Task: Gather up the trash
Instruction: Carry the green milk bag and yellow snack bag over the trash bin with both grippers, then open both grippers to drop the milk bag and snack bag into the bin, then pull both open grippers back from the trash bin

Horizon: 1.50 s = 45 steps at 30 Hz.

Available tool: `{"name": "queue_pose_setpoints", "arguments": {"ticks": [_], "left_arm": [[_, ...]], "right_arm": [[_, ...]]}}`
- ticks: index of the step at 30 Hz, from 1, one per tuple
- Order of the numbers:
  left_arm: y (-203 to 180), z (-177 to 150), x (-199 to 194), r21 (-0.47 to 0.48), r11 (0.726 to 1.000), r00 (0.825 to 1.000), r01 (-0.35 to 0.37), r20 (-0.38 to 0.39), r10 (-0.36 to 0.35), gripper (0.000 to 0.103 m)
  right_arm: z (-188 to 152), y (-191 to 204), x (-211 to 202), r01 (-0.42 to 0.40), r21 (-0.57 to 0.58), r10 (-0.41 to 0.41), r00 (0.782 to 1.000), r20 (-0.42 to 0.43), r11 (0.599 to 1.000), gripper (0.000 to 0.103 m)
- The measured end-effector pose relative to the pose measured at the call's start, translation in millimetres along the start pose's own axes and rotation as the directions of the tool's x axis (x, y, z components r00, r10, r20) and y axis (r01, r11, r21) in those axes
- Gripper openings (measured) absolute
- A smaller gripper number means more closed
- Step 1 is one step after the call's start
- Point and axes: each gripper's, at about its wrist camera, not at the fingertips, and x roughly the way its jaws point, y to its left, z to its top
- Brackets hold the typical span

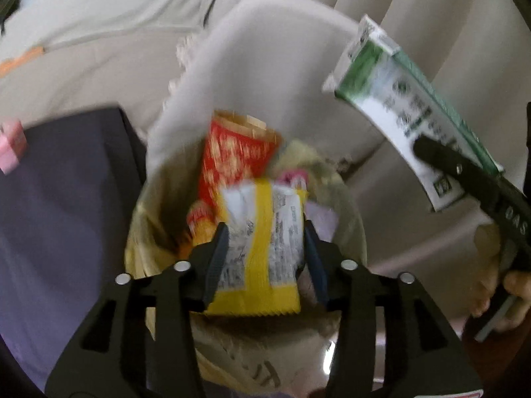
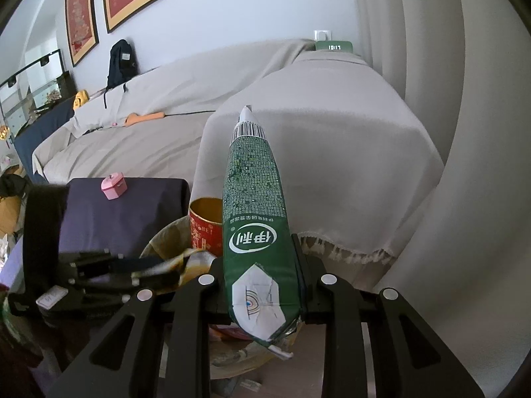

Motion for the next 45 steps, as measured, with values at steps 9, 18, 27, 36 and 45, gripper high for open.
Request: {"name": "queue_pose_setpoints", "arguments": {"ticks": [9, 18, 27, 36, 45], "left_arm": [[23.7, -13.2, -42.4, -0.028, 1.0, 0.999, 0.007, 0.054, -0.006, 0.059], [63.5, -26.5, -97.5, -0.14, 0.985, 0.977, -0.098, 0.175, 0.122, 0.06], [75.6, -56.9, -129.4, -0.202, 0.971, 0.96, -0.126, 0.222, 0.171, 0.06], [66.7, -84.0, -155.6, -0.205, 0.957, 0.924, -0.206, 0.283, 0.259, 0.067], [33.3, -120.3, -203.2, -0.192, 0.909, 0.831, -0.37, 0.369, 0.416, 0.088]], "right_arm": [[-0.8, 31.6, 13.8, -0.092, -0.017, 0.092, 0.996, -0.021, 0.996, 0.025], [-22.6, 72.6, 61.2, -0.268, 0.051, 0.273, 0.95, -0.149, 0.962, 0.025], [-67.1, 64.4, 123.2, -0.111, 0.106, 0.139, 0.94, -0.313, 0.988, 0.025], [-64.9, 88.2, 92.7, -0.05, -0.023, 0.043, 0.97, -0.238, 0.998, 0.057], [-62.1, 103.5, 6.6, -0.019, -0.049, 0.016, 0.997, -0.075, 0.999, 0.057]]}}
